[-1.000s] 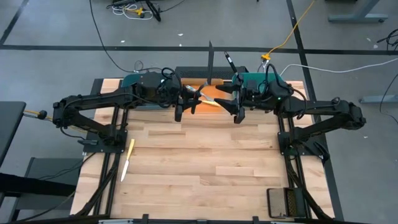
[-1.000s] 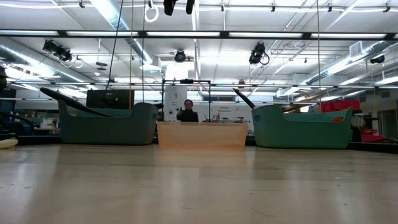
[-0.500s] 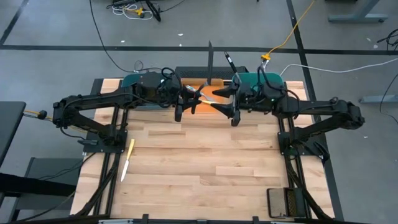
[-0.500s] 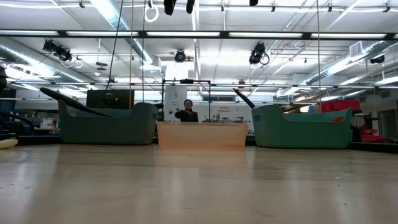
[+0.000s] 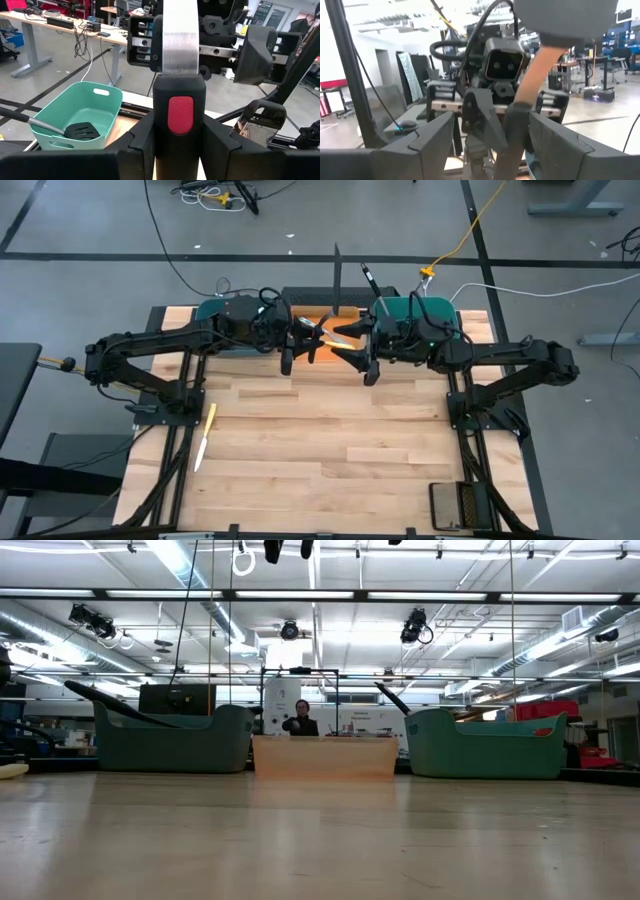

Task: Pick & Place Kitchen Items
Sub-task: Put the black spatula into the green bin

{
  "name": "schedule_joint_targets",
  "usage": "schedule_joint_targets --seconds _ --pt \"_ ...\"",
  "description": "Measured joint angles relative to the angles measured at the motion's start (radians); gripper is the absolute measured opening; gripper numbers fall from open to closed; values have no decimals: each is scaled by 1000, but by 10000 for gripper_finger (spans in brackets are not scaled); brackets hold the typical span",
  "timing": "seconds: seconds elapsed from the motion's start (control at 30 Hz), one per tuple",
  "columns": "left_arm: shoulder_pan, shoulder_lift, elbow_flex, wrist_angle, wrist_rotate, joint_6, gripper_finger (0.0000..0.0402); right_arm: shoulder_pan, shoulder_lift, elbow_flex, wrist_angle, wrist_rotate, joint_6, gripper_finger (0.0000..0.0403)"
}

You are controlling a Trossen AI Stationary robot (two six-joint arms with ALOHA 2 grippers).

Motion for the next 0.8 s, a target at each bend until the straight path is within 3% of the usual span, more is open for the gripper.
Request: schedule_joint_targets --seconds 0.57,0.8 --pt "0 0 0 0 26 -6 117 -48 11 0 50 23 23 265" --pt "0 0 0 0 32 -6 120 -91 16 0 51 -79 58 265"
